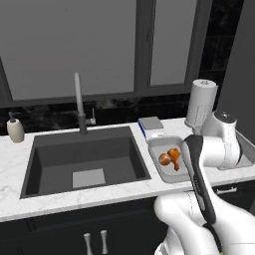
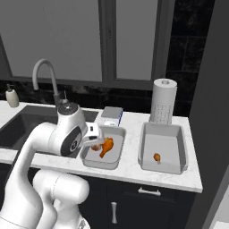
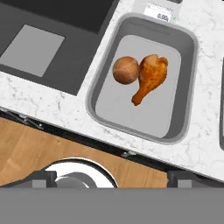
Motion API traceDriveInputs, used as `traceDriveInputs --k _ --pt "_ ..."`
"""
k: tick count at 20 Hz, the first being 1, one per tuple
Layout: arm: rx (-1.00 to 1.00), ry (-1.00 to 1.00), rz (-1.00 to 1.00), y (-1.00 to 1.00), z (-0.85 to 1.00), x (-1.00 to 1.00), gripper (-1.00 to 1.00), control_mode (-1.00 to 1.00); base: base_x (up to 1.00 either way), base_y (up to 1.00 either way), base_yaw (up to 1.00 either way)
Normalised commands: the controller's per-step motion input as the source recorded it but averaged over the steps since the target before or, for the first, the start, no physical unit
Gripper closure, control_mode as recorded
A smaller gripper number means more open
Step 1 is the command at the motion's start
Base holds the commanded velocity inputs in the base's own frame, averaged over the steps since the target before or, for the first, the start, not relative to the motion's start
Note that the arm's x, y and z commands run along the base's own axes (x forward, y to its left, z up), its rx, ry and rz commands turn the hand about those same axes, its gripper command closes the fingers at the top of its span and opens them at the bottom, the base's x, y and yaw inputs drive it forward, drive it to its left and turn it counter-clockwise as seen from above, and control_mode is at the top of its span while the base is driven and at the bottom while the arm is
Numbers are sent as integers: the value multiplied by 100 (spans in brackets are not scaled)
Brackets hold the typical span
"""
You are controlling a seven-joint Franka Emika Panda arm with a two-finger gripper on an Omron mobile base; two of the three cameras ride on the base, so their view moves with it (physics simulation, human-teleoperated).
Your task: Place one onion and one chicken drumstick in each tupperware on the nearby counter, to pack two identical lunches.
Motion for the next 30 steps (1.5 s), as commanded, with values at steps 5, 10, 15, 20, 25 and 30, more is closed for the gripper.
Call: traceDriveInputs --k 5,10,15,20,25,30 --pt "2 2 -1 3 -2 -63 -100 -100 0 0 0" --pt "0 0 0 0 0 0 -100 100 -98 10 -25" --pt "0 0 0 0 0 0 -100 100 -100 -16 -52" --pt "0 0 0 0 0 0 -100 100 -58 -47 -50" --pt "0 0 0 0 0 0 -100 100 4 -82 -17" --pt "0 0 0 0 0 0 -100 100 37 -69 2"
